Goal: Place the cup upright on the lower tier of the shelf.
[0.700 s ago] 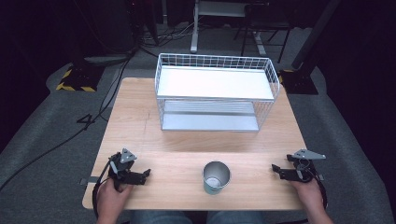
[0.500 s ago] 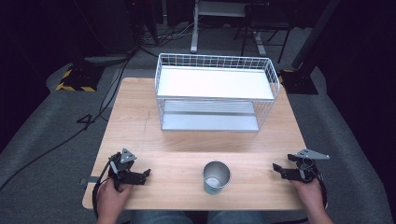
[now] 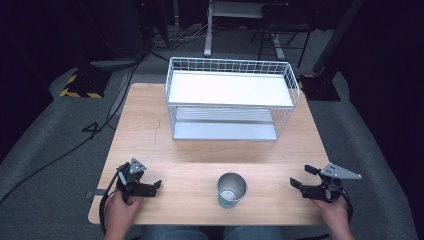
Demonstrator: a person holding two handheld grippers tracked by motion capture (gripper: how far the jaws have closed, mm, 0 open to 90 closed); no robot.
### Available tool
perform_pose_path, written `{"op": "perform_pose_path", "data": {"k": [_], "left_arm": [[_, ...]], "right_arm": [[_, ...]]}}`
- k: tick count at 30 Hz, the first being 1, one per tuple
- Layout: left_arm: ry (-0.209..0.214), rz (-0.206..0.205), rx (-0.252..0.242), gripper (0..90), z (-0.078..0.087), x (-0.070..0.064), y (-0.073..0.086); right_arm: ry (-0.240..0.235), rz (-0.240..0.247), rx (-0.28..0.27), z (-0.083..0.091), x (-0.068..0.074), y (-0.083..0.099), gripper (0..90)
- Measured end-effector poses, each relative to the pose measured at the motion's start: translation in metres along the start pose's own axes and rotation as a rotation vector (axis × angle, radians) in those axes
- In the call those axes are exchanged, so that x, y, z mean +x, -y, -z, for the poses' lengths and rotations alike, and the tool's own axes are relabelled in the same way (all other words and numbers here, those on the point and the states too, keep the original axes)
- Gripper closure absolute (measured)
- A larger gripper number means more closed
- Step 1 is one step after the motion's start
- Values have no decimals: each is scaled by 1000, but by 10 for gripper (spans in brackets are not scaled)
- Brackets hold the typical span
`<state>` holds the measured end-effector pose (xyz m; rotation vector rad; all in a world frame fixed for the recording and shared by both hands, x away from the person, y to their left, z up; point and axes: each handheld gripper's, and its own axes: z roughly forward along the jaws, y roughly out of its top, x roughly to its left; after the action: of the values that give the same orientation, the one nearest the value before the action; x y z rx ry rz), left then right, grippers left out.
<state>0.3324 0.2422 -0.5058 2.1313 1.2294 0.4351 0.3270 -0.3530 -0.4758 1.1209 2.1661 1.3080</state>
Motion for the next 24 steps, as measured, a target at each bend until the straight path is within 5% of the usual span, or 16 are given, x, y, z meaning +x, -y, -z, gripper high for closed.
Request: {"op": "perform_pose_path", "data": {"k": [24], "left_arm": [[-11,12,-1,6,-3,0,-3]], "right_arm": [[-175,155,75,-5,87,-10,145]]}}
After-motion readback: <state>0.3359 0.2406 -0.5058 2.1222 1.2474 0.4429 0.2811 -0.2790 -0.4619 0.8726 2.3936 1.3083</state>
